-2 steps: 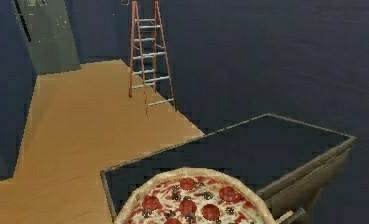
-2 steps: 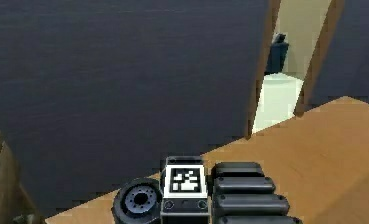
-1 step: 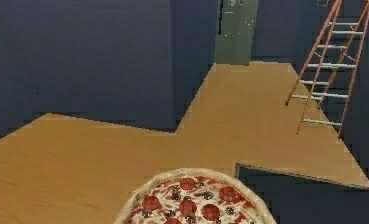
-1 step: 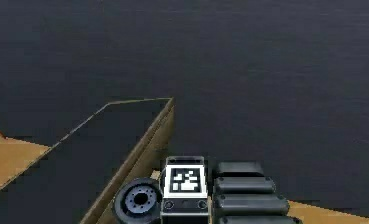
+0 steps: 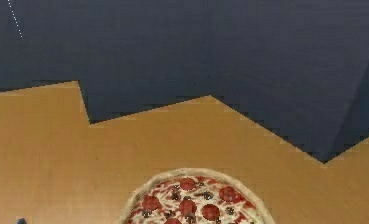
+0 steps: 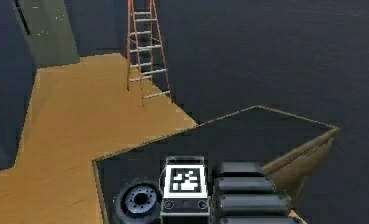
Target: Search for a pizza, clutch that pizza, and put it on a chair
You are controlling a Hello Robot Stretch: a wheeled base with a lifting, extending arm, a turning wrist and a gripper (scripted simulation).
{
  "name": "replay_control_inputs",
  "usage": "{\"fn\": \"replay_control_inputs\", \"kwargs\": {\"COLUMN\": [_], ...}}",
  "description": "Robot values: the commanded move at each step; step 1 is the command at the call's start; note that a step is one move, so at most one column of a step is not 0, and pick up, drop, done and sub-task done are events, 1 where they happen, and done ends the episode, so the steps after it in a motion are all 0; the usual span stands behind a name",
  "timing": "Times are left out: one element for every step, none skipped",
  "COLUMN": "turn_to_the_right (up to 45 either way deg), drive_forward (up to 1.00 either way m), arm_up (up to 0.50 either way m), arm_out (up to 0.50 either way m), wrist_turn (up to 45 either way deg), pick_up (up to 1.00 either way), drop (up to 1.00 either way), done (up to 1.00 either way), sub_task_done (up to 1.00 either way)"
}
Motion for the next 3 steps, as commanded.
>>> {"fn": "replay_control_inputs", "kwargs": {"turn_to_the_right": [-18.0,45.0,45.0], "drive_forward": [0.0,0.0,0.0], "arm_up": [0.0,0.0,0.0], "arm_out": [0.0,0.0,0.0], "wrist_turn": [0.0,0.0,0.0], "pick_up": [0.0,0.0,0.0], "drop": [0.0,0.0,0.0], "done": [0.0,0.0,0.0], "sub_task_done": [0.0,0.0,0.0]}}
